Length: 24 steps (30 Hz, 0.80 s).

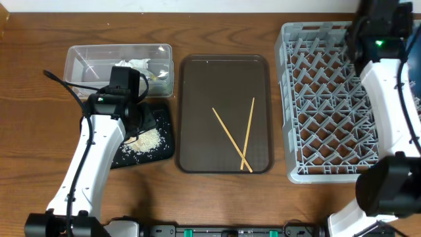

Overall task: Sort waste into correct bins and load items into the dishwasher rack
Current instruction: 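Lift the bowl and place it upside down in the dish rack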

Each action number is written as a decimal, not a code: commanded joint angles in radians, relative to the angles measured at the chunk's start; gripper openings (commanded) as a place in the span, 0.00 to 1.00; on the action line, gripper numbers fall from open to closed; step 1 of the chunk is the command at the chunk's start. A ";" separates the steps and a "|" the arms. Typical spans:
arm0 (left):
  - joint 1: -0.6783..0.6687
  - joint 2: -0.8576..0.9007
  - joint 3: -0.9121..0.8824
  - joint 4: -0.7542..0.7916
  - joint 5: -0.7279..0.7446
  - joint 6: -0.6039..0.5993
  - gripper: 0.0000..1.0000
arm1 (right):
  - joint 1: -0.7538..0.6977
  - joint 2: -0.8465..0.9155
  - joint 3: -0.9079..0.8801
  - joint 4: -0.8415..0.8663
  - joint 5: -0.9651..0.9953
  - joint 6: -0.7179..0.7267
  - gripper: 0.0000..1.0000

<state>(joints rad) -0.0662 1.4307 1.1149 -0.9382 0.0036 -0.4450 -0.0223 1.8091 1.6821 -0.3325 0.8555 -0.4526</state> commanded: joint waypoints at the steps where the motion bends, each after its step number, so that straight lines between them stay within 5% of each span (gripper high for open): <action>1: 0.004 0.000 0.002 -0.003 -0.016 -0.003 0.59 | -0.034 0.062 0.006 0.023 0.031 -0.212 0.01; 24: 0.004 0.000 0.002 0.005 -0.016 -0.003 0.59 | -0.068 0.305 0.005 -0.008 0.039 -0.194 0.01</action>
<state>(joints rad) -0.0662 1.4307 1.1149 -0.9344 -0.0002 -0.4450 -0.0940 2.0712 1.6833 -0.3210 0.9016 -0.6704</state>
